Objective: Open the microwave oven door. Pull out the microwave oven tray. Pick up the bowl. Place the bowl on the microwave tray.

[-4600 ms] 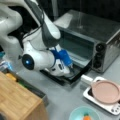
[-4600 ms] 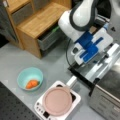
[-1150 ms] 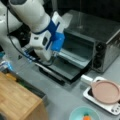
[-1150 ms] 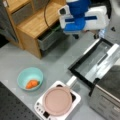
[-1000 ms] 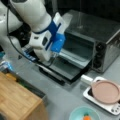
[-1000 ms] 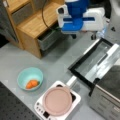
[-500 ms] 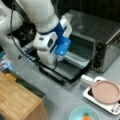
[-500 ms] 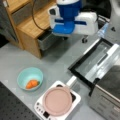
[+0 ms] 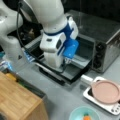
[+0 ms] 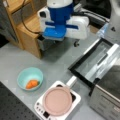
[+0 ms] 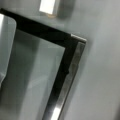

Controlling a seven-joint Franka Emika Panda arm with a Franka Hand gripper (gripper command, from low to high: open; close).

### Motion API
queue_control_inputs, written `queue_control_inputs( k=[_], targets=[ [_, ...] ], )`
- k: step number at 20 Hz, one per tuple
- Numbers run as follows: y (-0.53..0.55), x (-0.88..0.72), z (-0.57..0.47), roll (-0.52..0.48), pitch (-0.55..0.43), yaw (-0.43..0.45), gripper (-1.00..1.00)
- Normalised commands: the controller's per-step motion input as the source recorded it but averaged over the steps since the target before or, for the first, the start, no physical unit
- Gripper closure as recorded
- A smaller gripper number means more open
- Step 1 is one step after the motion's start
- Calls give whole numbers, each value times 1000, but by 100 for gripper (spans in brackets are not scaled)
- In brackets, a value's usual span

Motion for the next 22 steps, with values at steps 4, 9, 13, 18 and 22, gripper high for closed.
queue_control_inputs(
  k=[4,9,13,18,22],
  targets=[
    [-147,262,179,-203,262,-40,-100],
    [-133,293,182,-151,255,4,-100],
    [-87,289,167,-115,253,30,-100],
    [-82,288,165,-113,254,31,-100],
    [-81,288,165,-113,254,32,-100]
  ],
)
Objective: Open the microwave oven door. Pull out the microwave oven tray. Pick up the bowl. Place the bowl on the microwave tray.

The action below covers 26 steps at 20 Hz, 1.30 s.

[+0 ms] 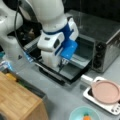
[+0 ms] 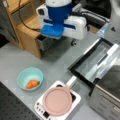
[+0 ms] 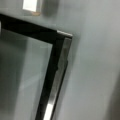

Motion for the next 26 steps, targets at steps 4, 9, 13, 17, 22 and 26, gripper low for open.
queue_control_inputs(
  k=[4,9,13,17,22,26],
  targets=[
    [-81,288,165,-113,254,32,-100],
    [-81,288,166,-113,254,32,-100],
    [-48,262,155,-219,293,-175,-100],
    [68,180,167,-180,294,-113,-100],
    [7,213,179,-156,256,43,-100],
    [-170,325,117,-171,211,112,-100]
  ],
)
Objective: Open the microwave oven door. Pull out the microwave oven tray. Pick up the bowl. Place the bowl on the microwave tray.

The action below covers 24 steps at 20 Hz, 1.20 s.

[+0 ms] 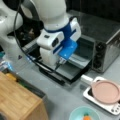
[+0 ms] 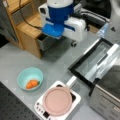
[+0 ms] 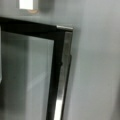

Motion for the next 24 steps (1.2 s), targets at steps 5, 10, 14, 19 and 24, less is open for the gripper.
queue_control_inputs(
  k=[5,10,14,19,24],
  targets=[
    [-296,422,128,-172,201,160,-100],
    [-336,478,162,-127,204,147,-100],
    [-338,494,147,-84,209,128,-100],
    [-366,545,94,-63,208,147,-100],
    [-305,557,86,-39,201,185,-100]
  ],
)
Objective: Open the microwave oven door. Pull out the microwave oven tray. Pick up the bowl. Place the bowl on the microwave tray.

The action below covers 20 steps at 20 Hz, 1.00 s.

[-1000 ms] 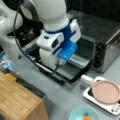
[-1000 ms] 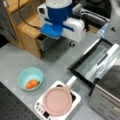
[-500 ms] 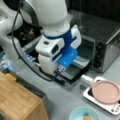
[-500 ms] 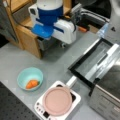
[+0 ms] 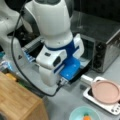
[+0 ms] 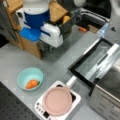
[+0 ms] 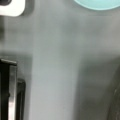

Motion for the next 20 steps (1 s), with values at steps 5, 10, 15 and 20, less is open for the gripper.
queue_control_inputs(
  k=[5,10,15,20],
  targets=[
    [-250,421,110,-31,196,168,-100],
    [-405,384,69,14,197,93,-100],
    [-566,449,79,27,198,21,-100],
    [-371,437,-86,59,149,5,-100]
  ],
)
